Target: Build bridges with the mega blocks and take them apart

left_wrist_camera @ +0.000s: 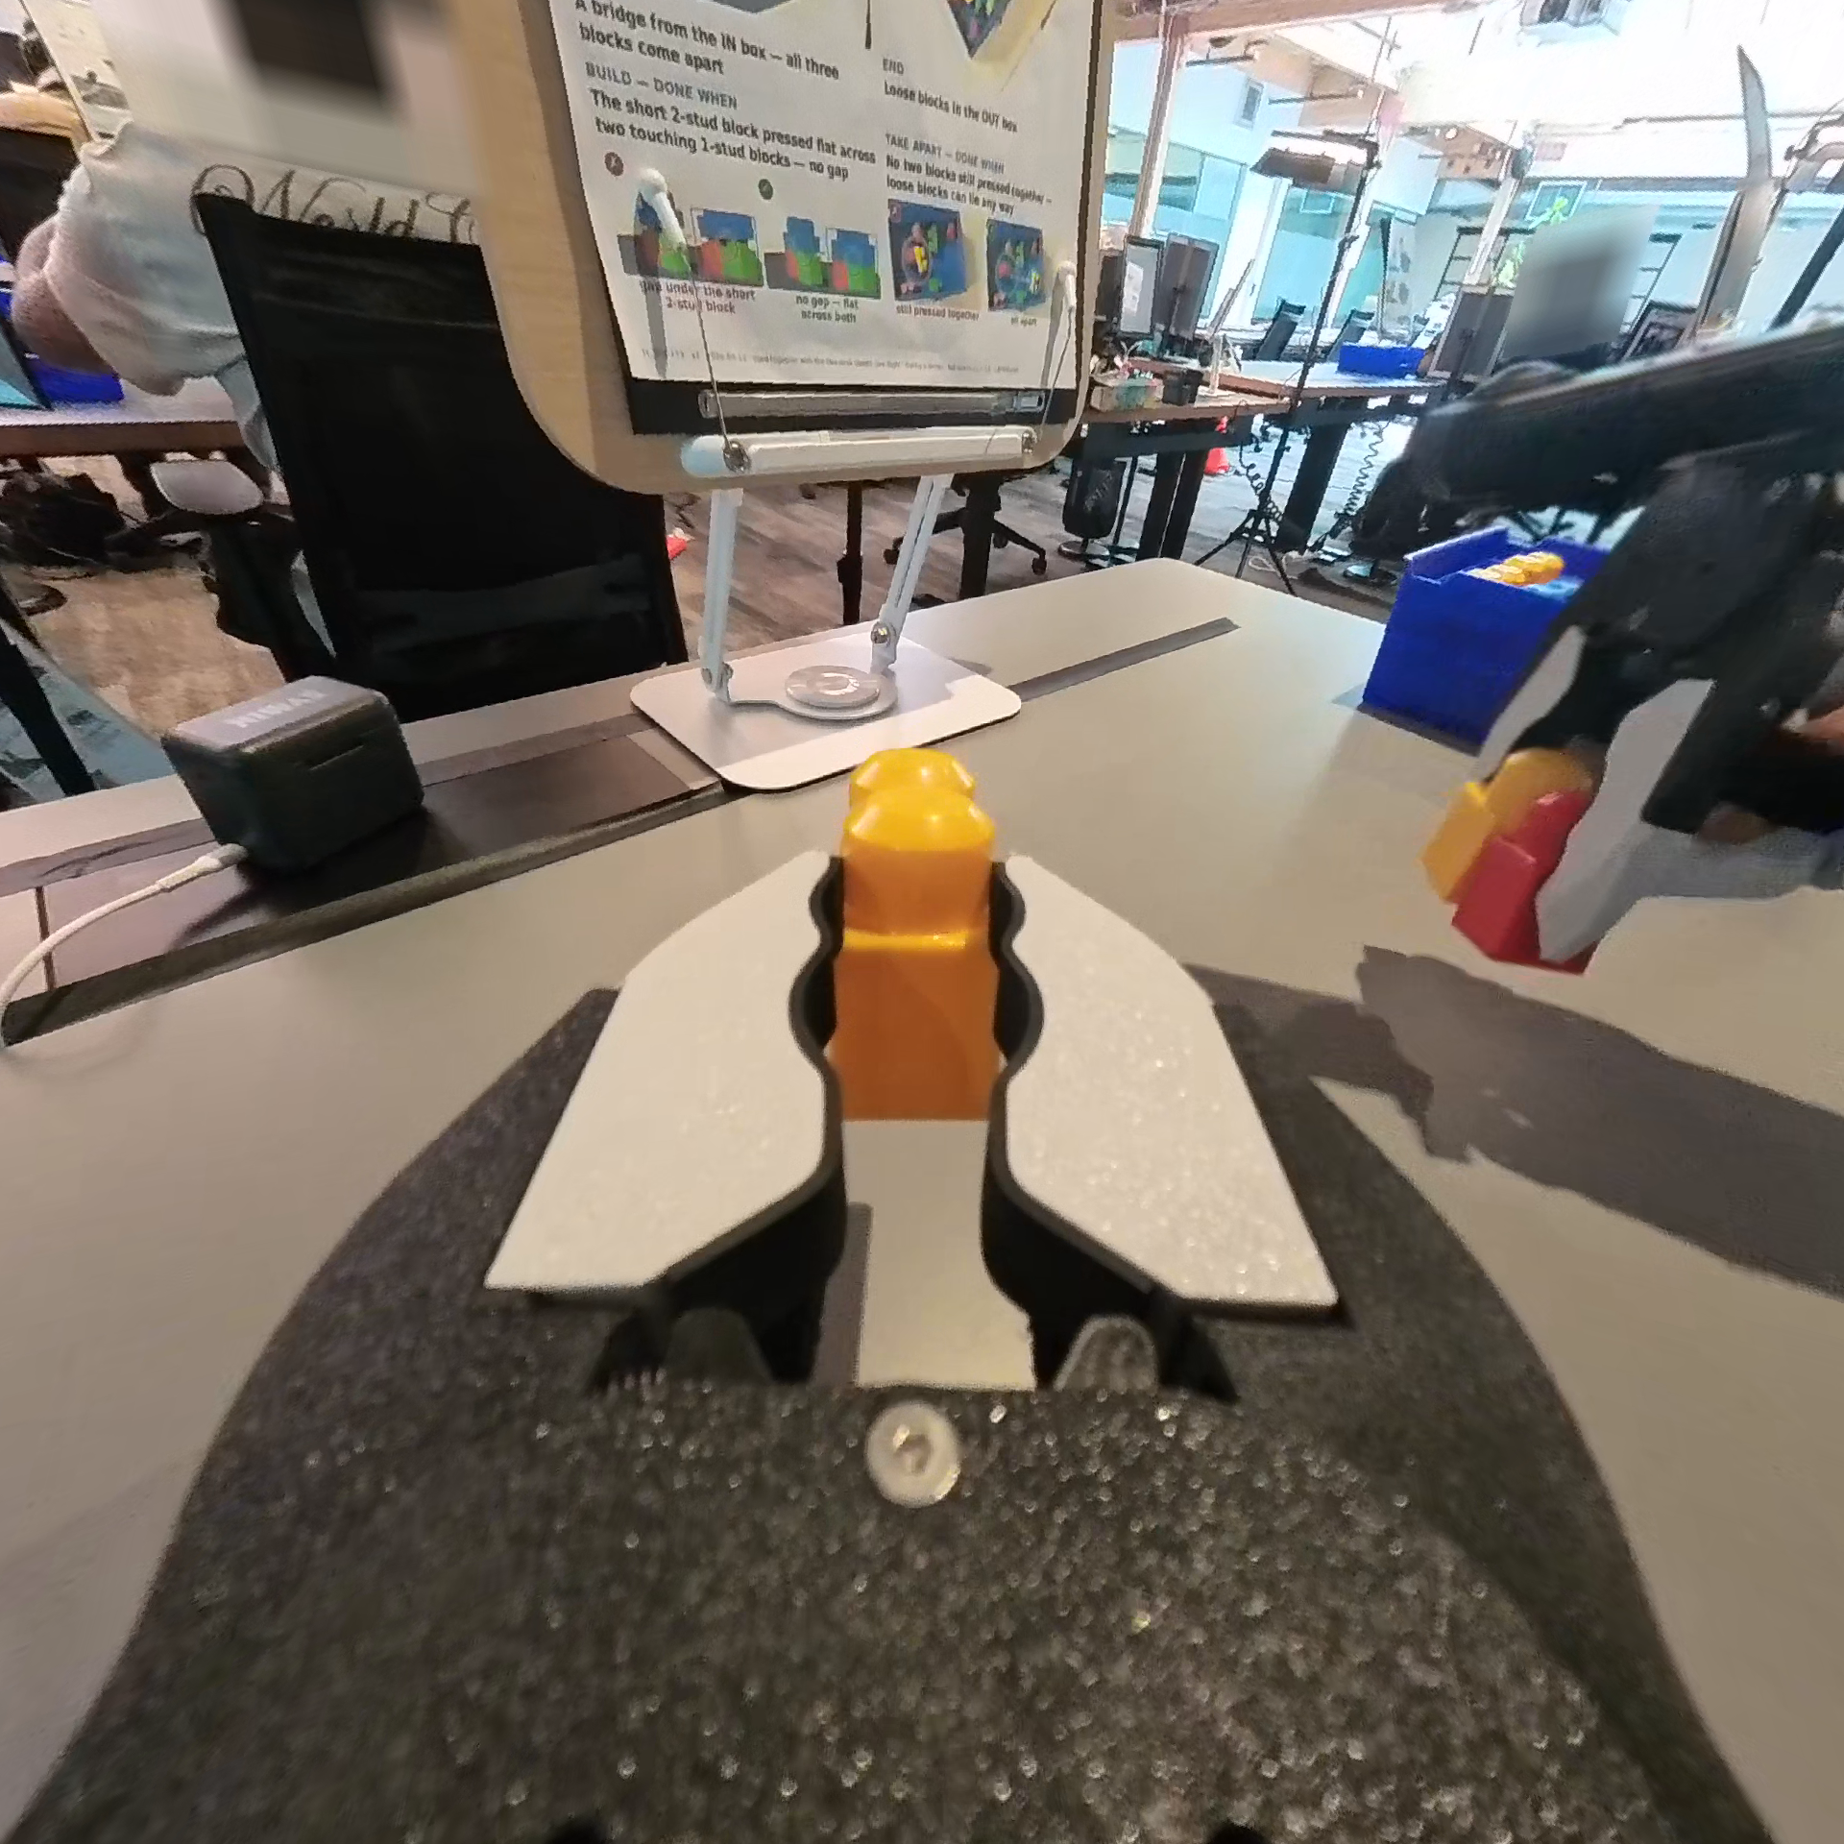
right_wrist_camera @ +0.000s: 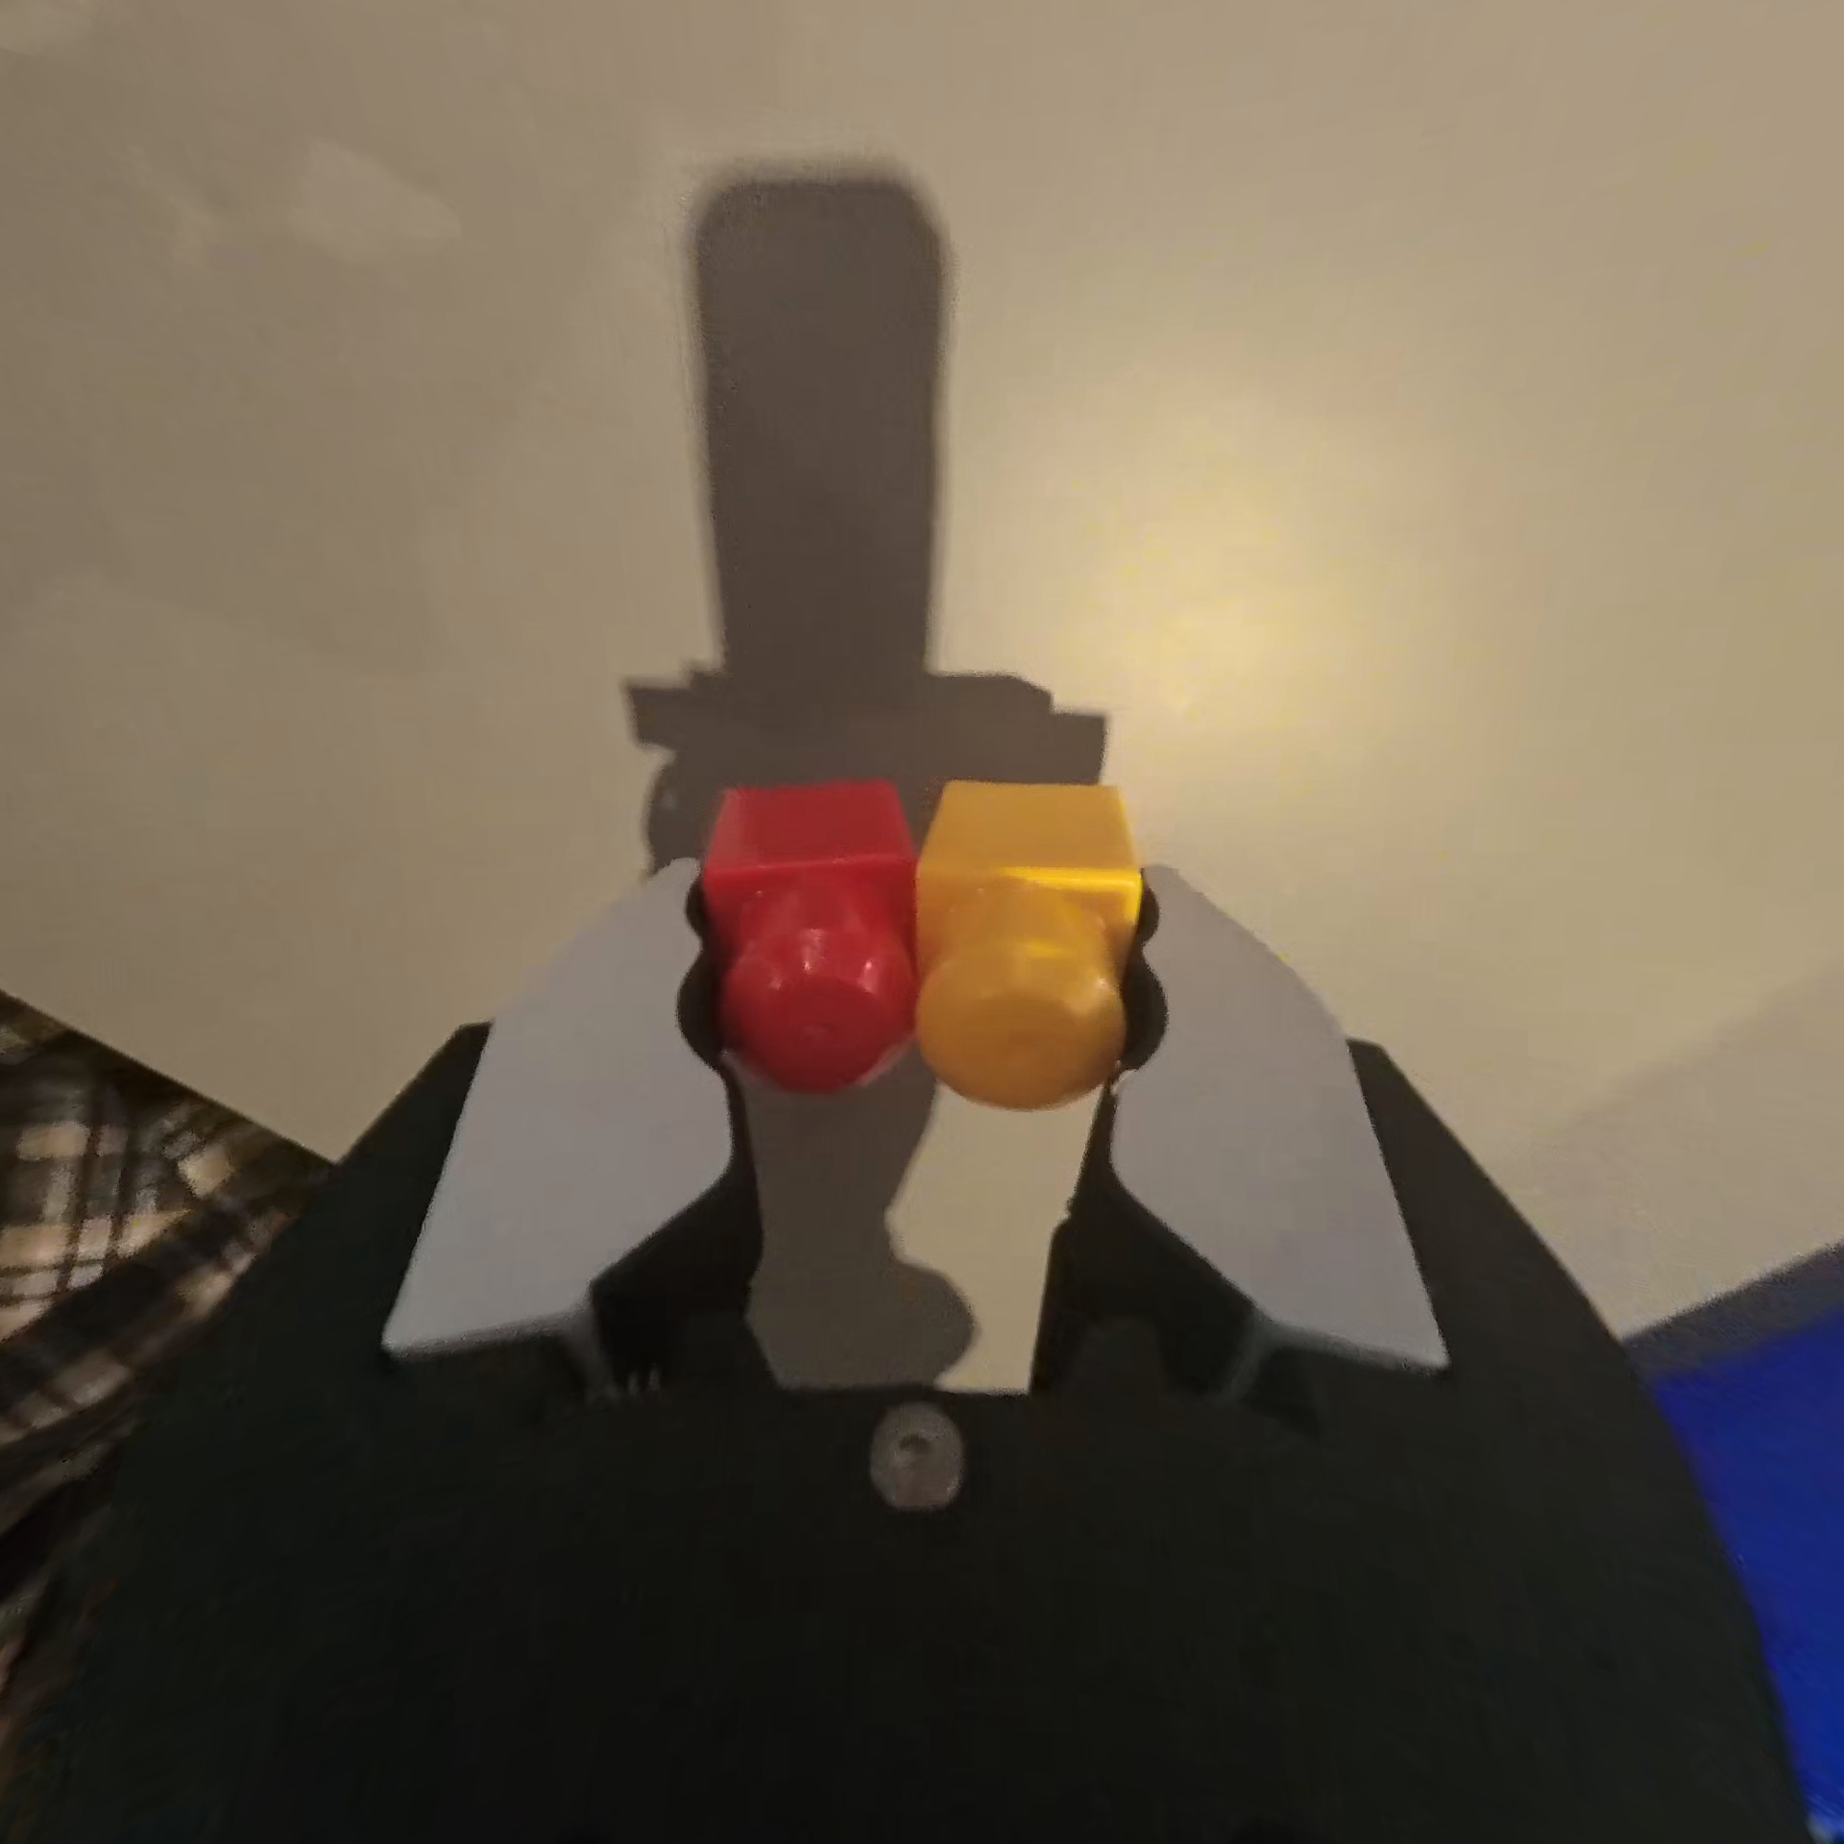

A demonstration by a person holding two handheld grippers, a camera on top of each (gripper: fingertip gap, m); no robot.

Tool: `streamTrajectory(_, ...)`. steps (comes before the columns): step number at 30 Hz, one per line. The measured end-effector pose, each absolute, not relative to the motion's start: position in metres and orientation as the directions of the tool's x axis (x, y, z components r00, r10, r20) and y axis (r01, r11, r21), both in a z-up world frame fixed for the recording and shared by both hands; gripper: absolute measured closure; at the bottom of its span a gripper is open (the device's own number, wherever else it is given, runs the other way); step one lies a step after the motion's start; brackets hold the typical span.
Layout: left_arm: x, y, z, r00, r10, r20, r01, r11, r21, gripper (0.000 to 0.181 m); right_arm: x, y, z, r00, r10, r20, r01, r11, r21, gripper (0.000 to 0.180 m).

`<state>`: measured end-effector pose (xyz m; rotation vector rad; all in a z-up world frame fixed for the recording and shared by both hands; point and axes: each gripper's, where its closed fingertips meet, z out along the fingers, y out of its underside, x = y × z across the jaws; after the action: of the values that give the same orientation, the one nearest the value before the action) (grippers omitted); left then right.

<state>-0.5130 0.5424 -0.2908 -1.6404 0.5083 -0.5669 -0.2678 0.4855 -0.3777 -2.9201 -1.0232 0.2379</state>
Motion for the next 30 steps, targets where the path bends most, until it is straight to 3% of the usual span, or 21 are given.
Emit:
streamTrajectory(6, -0.512, 0.543, -0.293, 0.777, -0.624, 0.083, -0.008, -0.142, -0.990, 0.153, -0.261, 0.478, -0.369, 0.914, 0.388, -0.115, 0.383, -0.922, -0.064, 0.103)
streamTrajectory(13, -0.516, 0.543, -0.292, 0.778, -0.621, 0.096, 0.007, -0.144, -0.990, 0.153, -0.268, 0.472, -0.398, 0.977, 0.167, -0.130, 0.162, -0.986, -0.043, 0.104)
streamTrajectory(24, -0.509, 0.542, -0.295, 0.765, -0.637, 0.089, -0.009, -0.150, -0.989, 0.153, -0.287, 0.469, -0.425, 0.978, 0.155, -0.140, 0.149, -0.988, -0.051, 0.103)
streamTrajectory(30, -0.508, 0.542, -0.295, 0.761, -0.643, 0.089, -0.011, -0.150, -0.989, 0.153, -0.299, 0.472, -0.418, 0.962, 0.172, -0.210, 0.155, -0.983, -0.096, 0.083)
